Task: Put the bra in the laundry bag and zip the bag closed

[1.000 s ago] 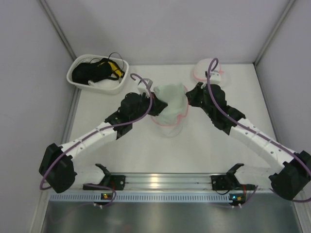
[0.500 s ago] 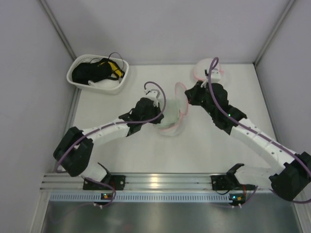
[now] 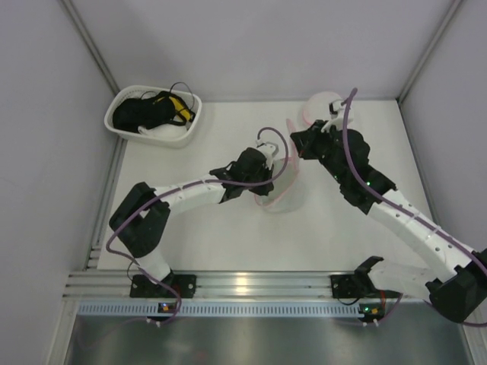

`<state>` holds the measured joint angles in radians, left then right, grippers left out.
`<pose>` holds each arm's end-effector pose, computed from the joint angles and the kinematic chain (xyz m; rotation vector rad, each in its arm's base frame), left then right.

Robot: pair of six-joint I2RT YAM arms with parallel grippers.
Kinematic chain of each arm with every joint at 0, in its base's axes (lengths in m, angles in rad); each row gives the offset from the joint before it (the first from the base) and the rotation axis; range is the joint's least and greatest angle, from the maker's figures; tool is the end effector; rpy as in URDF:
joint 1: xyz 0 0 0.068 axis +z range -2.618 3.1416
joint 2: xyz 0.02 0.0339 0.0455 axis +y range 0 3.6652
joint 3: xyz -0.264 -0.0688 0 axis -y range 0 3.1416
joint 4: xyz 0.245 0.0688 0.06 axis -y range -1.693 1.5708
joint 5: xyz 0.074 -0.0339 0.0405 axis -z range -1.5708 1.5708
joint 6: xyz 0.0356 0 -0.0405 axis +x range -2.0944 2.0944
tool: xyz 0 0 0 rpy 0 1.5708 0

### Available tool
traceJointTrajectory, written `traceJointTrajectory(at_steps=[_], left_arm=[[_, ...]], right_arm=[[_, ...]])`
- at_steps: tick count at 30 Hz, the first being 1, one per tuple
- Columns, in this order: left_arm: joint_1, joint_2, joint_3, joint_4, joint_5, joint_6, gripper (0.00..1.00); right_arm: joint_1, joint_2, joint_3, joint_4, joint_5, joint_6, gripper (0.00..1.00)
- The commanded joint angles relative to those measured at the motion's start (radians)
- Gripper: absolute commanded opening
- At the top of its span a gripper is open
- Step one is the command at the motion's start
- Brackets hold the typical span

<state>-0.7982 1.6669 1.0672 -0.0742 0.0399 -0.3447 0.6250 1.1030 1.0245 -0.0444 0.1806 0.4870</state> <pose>0.2552 -0.2638 0.2192 0.5452 2.2636 -0.6449 0.2131 0.1458 0.3764 0.0189 1.7381 0.6752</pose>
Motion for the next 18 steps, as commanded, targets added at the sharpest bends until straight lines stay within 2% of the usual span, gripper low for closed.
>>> traceJointTrajectory(at_steps=[1, 6, 7, 9, 10, 12, 15, 18], left_arm=[[-0.006, 0.077, 0.063, -0.059, 0.057, 0.004, 0.00], [-0.007, 0.083, 0.073, -0.064, 0.094, 0.009, 0.01], [-0.007, 0.076, 0.077, -0.065, 0.066, 0.006, 0.17], [-0.007, 0.050, 0.092, -0.064, 0.040, -0.005, 0.38], [-0.006, 0.030, 0.100, -0.064, 0.006, -0.010, 0.61], [-0.006, 0.007, 0.106, -0.064, -0.006, -0.013, 0.67], [-0.003, -0.047, 0.117, -0.082, -0.086, -0.022, 0.94], [0.011, -0.123, 0.119, -0.116, -0.130, -0.022, 0.97]], right_arm=[[-0.008, -0.055, -0.010, 0.087, 0.000, 0.002, 0.00], [-0.010, -0.097, -0.026, 0.069, 0.039, -0.022, 0.00], [-0.013, -0.100, -0.030, 0.066, 0.039, -0.022, 0.00], [-0.013, -0.107, -0.050, 0.061, 0.039, -0.010, 0.00], [-0.013, -0.111, -0.059, 0.057, 0.045, -0.005, 0.00], [-0.016, -0.120, -0.067, 0.048, 0.051, -0.004, 0.00], [-0.027, -0.138, -0.084, 0.003, 0.060, -0.005, 0.00], [-0.045, -0.160, -0.107, -0.014, 0.043, -0.002, 0.00]])
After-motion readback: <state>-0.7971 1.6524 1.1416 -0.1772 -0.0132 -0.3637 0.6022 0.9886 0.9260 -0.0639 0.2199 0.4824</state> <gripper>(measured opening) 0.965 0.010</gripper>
